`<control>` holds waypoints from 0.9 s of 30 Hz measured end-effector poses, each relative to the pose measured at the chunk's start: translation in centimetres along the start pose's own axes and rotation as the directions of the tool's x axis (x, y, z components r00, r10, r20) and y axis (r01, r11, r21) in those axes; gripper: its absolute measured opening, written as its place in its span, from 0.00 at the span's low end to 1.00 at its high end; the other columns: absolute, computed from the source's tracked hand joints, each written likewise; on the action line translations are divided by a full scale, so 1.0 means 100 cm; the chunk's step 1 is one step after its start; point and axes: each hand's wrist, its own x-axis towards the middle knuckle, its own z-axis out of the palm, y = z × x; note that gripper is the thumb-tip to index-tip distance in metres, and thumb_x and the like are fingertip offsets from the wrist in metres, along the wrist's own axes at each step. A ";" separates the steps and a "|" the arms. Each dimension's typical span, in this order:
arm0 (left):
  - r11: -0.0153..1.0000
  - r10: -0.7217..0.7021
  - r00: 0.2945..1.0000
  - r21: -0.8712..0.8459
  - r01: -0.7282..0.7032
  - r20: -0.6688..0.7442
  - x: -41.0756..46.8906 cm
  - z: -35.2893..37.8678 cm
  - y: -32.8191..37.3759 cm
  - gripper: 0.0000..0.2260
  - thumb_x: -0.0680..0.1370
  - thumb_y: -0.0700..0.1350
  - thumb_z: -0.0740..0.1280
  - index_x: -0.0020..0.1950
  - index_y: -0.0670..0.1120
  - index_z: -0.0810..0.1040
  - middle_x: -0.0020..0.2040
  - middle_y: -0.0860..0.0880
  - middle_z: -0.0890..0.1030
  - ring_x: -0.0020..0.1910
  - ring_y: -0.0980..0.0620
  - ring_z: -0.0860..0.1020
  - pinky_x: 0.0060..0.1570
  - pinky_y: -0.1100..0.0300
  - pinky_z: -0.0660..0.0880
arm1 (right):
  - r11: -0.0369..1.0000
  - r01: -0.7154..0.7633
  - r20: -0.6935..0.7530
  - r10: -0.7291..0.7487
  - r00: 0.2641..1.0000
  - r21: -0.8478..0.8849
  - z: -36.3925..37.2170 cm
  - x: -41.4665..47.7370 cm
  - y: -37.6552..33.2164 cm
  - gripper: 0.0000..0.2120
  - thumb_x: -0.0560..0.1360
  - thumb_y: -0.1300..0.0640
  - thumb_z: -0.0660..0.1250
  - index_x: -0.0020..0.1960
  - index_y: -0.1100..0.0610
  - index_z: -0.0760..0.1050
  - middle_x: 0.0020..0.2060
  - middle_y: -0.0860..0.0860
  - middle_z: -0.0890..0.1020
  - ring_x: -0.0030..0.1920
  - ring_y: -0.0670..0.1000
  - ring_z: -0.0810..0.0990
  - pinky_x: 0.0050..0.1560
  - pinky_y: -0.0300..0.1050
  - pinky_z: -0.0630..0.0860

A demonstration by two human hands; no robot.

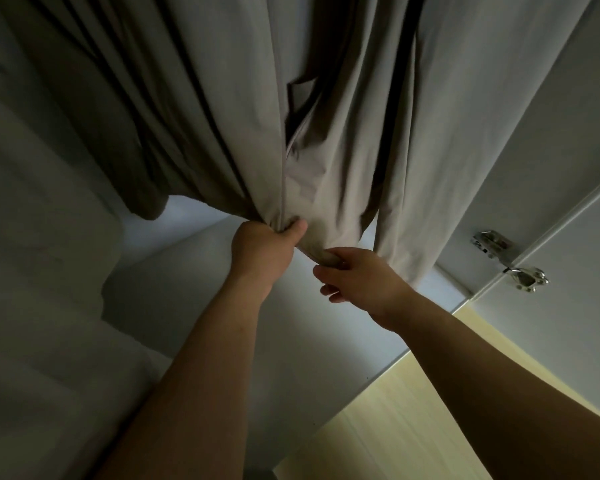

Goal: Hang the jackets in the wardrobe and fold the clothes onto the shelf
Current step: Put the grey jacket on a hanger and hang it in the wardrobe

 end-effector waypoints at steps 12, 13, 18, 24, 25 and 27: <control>0.976 -0.114 0.985 -0.168 0.136 0.131 0.004 -0.001 0.007 0.23 0.69 0.64 0.74 0.48 0.45 0.84 0.36 0.54 0.80 0.40 0.52 0.78 0.45 0.58 0.74 | 0.900 -0.018 0.282 -0.118 0.952 0.436 -0.003 -0.014 -0.001 0.15 0.83 0.59 0.61 0.69 0.57 0.64 0.48 0.62 0.85 0.44 0.59 0.85 0.47 0.47 0.82; 0.971 -0.131 0.972 -0.170 0.165 0.197 0.002 -0.002 0.007 0.24 0.67 0.64 0.76 0.47 0.44 0.84 0.32 0.54 0.76 0.36 0.51 0.76 0.43 0.57 0.73 | 0.879 -0.041 0.299 -0.117 0.947 0.474 -0.004 -0.015 -0.002 0.15 0.83 0.60 0.60 0.69 0.57 0.64 0.49 0.62 0.85 0.44 0.58 0.85 0.47 0.47 0.82; 0.993 -0.042 0.973 -0.101 0.067 0.227 0.001 0.000 0.005 0.10 0.71 0.51 0.76 0.39 0.44 0.83 0.28 0.56 0.79 0.32 0.56 0.77 0.39 0.59 0.72 | 0.826 -0.133 0.260 -0.016 0.966 0.547 -0.007 -0.016 -0.006 0.13 0.82 0.60 0.63 0.66 0.57 0.70 0.47 0.61 0.85 0.42 0.57 0.84 0.47 0.49 0.81; 0.993 -0.015 0.989 -0.110 0.031 0.147 -0.001 0.006 0.005 0.09 0.70 0.48 0.76 0.36 0.44 0.84 0.28 0.54 0.79 0.33 0.53 0.76 0.40 0.59 0.71 | 0.808 -0.142 0.001 0.172 0.985 0.572 -0.003 -0.011 -0.006 0.19 0.75 0.60 0.74 0.61 0.58 0.70 0.42 0.59 0.86 0.39 0.55 0.85 0.41 0.46 0.80; 0.992 -0.011 0.989 -0.127 0.029 0.145 -0.001 0.006 0.006 0.08 0.70 0.48 0.76 0.36 0.44 0.84 0.30 0.53 0.81 0.32 0.54 0.77 0.41 0.59 0.72 | 0.803 -0.165 0.029 0.181 0.983 0.572 -0.004 -0.011 -0.007 0.17 0.75 0.59 0.74 0.60 0.60 0.73 0.41 0.58 0.85 0.39 0.54 0.85 0.40 0.45 0.80; 0.988 -0.008 0.990 -0.155 0.030 0.140 -0.002 0.005 0.007 0.07 0.71 0.47 0.76 0.37 0.45 0.84 0.34 0.52 0.84 0.33 0.56 0.79 0.43 0.58 0.75 | 0.782 -0.228 0.123 0.192 0.974 0.580 -0.006 -0.012 -0.009 0.13 0.75 0.57 0.73 0.56 0.62 0.79 0.40 0.56 0.85 0.39 0.53 0.85 0.40 0.44 0.80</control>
